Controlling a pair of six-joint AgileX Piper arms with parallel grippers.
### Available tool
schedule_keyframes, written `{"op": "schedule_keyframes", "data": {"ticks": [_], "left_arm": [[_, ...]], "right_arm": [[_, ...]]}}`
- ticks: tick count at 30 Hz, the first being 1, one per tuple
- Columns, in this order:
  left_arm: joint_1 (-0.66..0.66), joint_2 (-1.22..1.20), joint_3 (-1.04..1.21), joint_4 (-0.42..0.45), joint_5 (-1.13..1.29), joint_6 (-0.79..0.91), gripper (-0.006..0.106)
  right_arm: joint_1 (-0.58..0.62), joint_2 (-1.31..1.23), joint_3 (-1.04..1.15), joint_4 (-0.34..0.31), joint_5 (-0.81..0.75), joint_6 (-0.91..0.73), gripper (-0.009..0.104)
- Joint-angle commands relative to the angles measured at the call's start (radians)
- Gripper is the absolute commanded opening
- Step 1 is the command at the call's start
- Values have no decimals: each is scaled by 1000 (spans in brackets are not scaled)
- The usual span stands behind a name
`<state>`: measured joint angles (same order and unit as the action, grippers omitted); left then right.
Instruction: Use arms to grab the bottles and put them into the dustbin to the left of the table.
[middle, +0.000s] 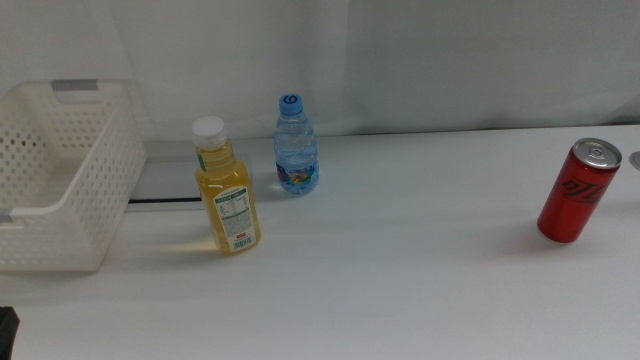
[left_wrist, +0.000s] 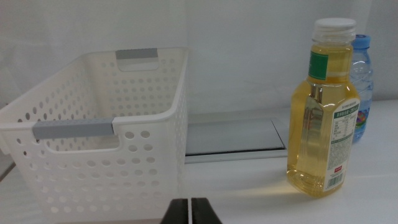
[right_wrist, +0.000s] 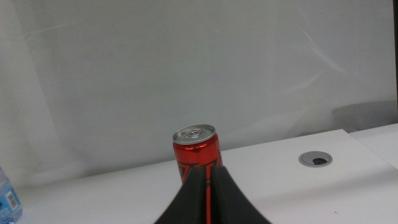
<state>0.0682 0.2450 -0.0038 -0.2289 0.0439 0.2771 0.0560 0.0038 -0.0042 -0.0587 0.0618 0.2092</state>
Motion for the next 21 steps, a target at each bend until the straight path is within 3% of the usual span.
{"op": "schedule_keyframes", "data": {"ticks": [1,6,8,10,13,14,15,16,21], "left_arm": [[-9,-3,17,-5,-18,-8,-3],[-9,-3,17,-8,-30,0,-1],[-9,-3,17,-19,-44,-17,5],[-9,-3,17,-19,-44,-31,19],[-9,-3,17,-22,-56,-61,60],[-9,-3,17,-22,-64,-61,92],[-9,-3,17,-23,-64,-69,93],[-9,-3,17,-23,-64,-68,92],[-9,-3,17,-23,-64,-79,92]], "right_arm": [[-5,-35,42,-12,5,-9,-2],[-5,-35,42,-12,-17,-9,-2],[-5,-35,42,-12,-19,-9,1],[-5,-35,42,-12,-24,-9,10],[-5,-35,42,0,-34,0,44],[-5,-35,42,16,-38,0,80],[-5,-35,42,16,-41,0,96],[-5,-33,42,16,-41,0,103],[-5,-33,42,14,-41,-4,103]]}}
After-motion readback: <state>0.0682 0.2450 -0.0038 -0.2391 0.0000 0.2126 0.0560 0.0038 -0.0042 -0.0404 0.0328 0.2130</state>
